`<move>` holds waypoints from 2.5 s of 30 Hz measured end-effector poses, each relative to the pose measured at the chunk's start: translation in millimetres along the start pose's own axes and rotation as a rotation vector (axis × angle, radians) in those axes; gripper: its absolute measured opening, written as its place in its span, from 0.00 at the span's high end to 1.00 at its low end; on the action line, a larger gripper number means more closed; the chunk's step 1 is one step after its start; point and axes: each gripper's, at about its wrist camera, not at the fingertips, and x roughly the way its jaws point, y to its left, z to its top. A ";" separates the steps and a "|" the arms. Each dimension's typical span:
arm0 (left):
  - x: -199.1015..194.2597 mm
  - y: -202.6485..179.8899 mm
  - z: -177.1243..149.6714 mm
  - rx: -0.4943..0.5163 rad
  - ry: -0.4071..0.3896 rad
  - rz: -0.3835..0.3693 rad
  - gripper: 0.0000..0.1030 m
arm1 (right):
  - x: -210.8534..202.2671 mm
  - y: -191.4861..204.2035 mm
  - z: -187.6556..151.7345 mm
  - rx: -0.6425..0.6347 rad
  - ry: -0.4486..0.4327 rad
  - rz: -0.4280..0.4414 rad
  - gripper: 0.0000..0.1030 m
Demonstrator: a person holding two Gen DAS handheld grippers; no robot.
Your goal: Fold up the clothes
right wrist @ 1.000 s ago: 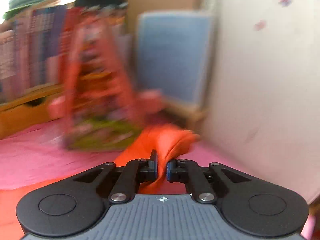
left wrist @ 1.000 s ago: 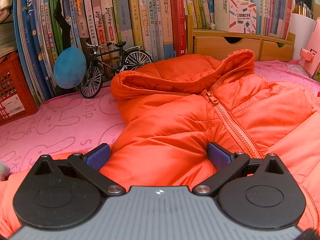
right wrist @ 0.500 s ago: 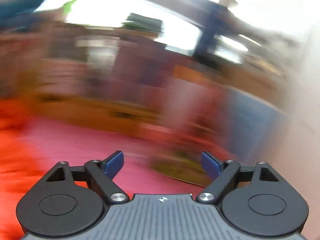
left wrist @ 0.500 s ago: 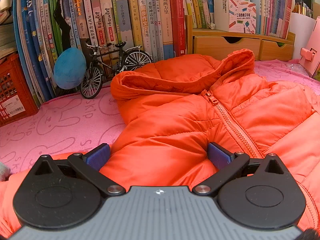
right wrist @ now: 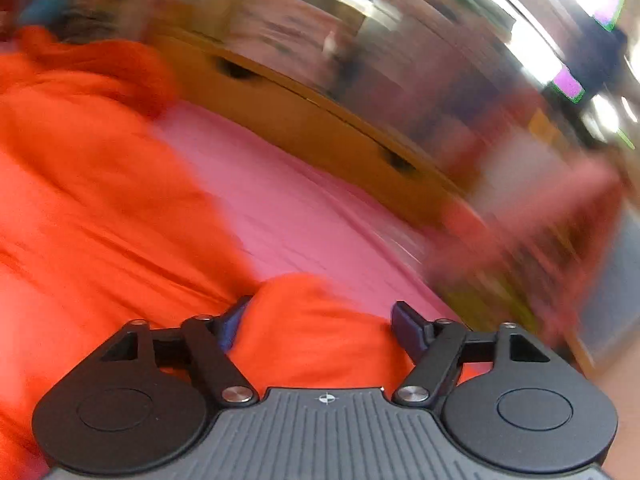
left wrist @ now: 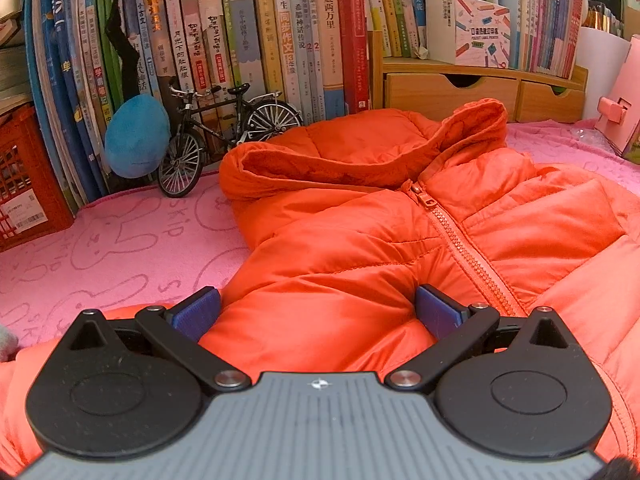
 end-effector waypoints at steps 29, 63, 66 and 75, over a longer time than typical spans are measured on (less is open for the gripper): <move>-211.3 226.1 -156.4 -0.850 -0.152 0.305 0.00 | -119.1 229.1 102.1 -0.020 -0.102 0.531 0.18; -190.8 210.1 -85.5 -0.287 -0.239 0.828 0.50 | -104.5 230.1 88.9 0.063 -0.085 0.524 0.00; -175.3 141.3 -67.1 -0.099 -0.289 0.539 0.44 | -104.3 229.8 89.2 0.065 -0.084 0.526 0.00; -82.9 91.7 -57.3 -0.040 -0.055 0.223 0.51 | -104.0 228.9 88.8 0.069 -0.082 0.531 0.00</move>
